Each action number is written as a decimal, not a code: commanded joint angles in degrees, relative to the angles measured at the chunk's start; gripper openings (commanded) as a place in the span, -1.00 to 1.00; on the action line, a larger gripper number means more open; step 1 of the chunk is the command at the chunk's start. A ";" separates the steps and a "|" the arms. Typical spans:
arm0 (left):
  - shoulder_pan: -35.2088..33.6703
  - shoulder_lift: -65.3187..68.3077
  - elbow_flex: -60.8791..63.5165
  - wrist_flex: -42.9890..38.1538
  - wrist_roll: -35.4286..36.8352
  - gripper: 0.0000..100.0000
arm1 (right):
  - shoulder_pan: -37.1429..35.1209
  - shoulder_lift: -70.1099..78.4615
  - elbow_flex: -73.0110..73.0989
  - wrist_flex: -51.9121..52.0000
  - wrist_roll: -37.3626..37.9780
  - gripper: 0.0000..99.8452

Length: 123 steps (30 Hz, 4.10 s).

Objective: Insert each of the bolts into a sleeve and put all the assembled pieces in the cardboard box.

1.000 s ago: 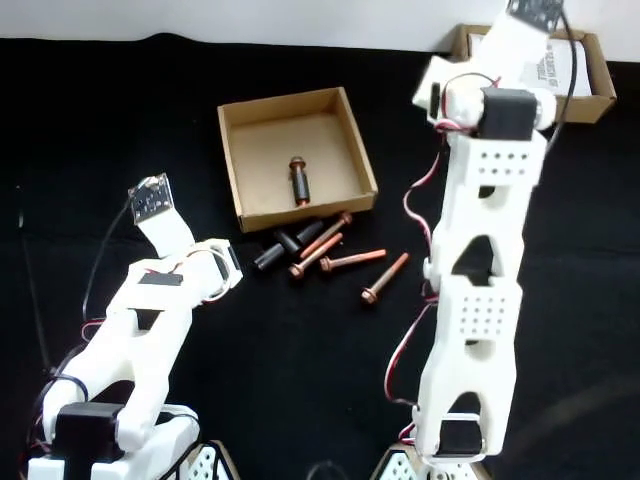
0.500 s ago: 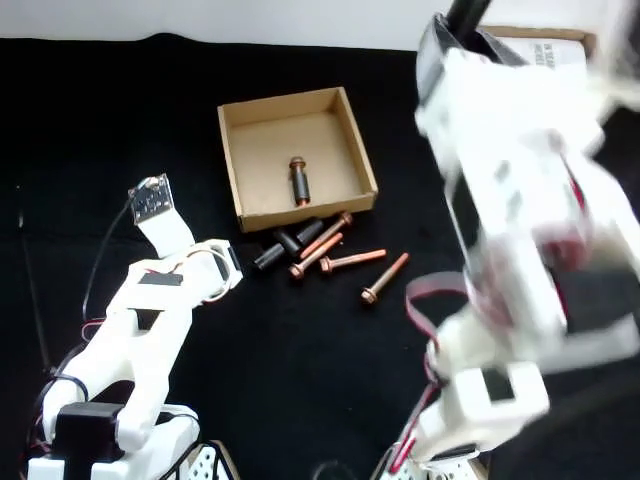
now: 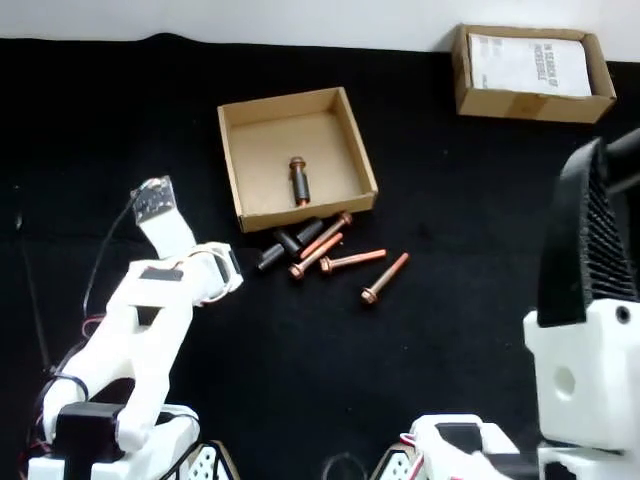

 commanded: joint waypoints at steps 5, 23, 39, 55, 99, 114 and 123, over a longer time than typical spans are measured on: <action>1.54 -7.34 -30.46 41.76 0.18 -0.28 | 0.66 -13.85 31.16 0.31 0.44 -0.99; 27.21 -8.92 -59.56 69.01 11.43 -0.28 | 11.30 -61.85 115.74 -37.41 7.03 -0.99; 37.58 19.12 -60.09 56.18 12.13 -0.88 | 23.96 -76.44 140.97 -46.99 8.53 -0.99; 39.78 31.60 -60.09 39.30 12.22 -0.98 | 29.67 -76.44 147.12 -49.98 8.44 -0.99; 23.96 64.13 -92.00 30.68 15.38 -0.98 | 29.23 -76.44 149.76 -52.62 6.59 -0.99; 33.98 60.97 -112.40 50.02 15.56 -0.85 | 27.03 -76.35 153.10 -52.62 6.59 -0.99; 35.30 63.96 -117.41 49.85 22.07 -0.37 | 25.27 -76.35 153.54 -52.70 6.59 -0.99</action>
